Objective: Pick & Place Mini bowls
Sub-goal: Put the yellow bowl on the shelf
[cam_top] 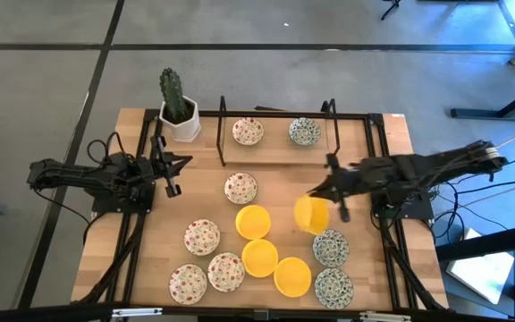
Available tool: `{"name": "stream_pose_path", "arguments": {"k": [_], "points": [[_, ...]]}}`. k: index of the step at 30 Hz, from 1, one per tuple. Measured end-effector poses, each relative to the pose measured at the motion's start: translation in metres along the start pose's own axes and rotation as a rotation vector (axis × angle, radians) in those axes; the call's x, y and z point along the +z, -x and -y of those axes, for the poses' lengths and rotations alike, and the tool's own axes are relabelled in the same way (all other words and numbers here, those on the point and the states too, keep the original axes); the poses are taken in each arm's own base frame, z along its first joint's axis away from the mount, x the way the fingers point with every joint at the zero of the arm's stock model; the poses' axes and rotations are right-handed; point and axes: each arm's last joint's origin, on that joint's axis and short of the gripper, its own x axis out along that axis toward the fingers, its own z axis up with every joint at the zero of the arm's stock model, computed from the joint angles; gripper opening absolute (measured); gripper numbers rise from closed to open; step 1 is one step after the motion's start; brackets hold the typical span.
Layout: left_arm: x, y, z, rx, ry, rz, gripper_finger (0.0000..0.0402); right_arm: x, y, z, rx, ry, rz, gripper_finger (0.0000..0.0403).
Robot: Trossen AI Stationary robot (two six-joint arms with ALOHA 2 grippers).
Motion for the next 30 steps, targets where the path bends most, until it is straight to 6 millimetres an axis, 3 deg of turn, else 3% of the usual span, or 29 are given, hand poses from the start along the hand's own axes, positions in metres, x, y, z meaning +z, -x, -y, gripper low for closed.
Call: {"name": "stream_pose_path", "arguments": {"k": [7, 11, 23, 30], "points": [[0.0, 0.0, 0.0, 0.0, 0.0, 0.0, 0.0005, -0.062, 0.018, 0.003, 0.011, -0.081, 0.162, 0.0004], [0.0, 0.0, 0.0, 0.0, 0.0, 0.0, 0.0002, -0.083, 0.019, 0.005, 0.016, -0.102, 0.213, 0.0004], [-0.001, 0.0, 0.0, -0.003, -0.029, -0.007, 0.0004, -0.119, 0.014, 0.011, -0.072, -0.025, 0.305, 0.0005], [-0.001, 0.0, 0.001, -0.005, -0.03, -0.013, 0.0008, -0.116, 0.01, 0.018, -0.157, -0.053, 0.283, 0.0005]]}}
